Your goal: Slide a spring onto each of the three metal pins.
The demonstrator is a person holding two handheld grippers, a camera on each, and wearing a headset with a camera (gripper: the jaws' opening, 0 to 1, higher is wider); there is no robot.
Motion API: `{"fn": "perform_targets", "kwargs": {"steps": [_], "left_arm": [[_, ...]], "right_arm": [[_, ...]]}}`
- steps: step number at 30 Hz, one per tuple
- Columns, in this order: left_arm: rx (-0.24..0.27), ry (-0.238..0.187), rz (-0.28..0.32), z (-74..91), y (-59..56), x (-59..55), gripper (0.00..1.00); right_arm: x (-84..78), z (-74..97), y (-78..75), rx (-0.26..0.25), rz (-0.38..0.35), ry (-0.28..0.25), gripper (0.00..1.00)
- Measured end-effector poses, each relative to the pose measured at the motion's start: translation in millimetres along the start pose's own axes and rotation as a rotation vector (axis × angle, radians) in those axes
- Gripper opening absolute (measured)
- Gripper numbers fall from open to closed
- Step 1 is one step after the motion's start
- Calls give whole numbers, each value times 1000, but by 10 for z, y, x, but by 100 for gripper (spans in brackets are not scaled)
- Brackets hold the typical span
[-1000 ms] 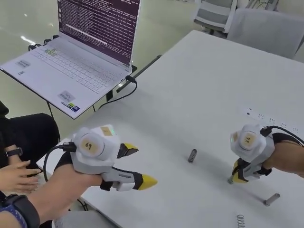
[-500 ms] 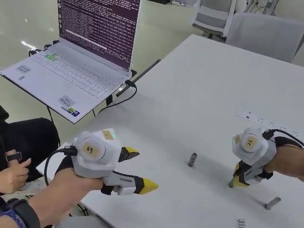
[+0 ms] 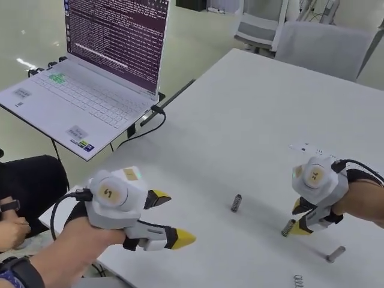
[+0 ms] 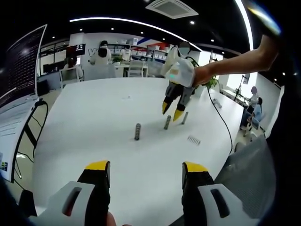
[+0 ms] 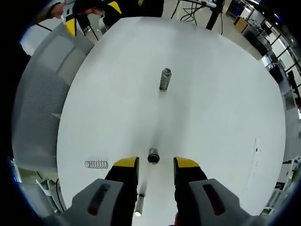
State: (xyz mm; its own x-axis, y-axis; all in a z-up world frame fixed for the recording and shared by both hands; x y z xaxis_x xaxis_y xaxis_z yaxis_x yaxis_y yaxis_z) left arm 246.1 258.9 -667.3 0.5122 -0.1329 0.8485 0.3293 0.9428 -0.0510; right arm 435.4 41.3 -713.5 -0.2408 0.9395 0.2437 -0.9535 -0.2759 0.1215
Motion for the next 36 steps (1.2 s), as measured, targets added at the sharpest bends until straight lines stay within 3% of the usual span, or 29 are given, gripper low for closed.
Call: {"fn": "perform_targets", "kwargs": {"steps": [16, 36], "left_arm": [[-21, 1, -4, -4, -12, 51, 59], [-54, -7, -30, -66, -7, 188, 59]], "right_arm": [[-105, 187, 114, -65, -86, -66, 37], [-345, 365, 347, -138, -309, -278, 41]]}}
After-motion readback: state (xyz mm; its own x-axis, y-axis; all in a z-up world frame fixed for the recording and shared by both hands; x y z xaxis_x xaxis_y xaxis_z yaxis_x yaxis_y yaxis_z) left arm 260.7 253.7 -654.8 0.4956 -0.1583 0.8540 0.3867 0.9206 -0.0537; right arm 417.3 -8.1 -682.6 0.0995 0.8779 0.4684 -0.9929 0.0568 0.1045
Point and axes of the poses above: the centre of the closed fingertips' face, and the gripper's own axes: z roughly backward along the fingers, y roughly to its left, x roughly out of its top, the point moved 5 cm from there along z, roughly backward along the fingers, and after that the axes turned 9 degrees about x, right-handed, at the moved point
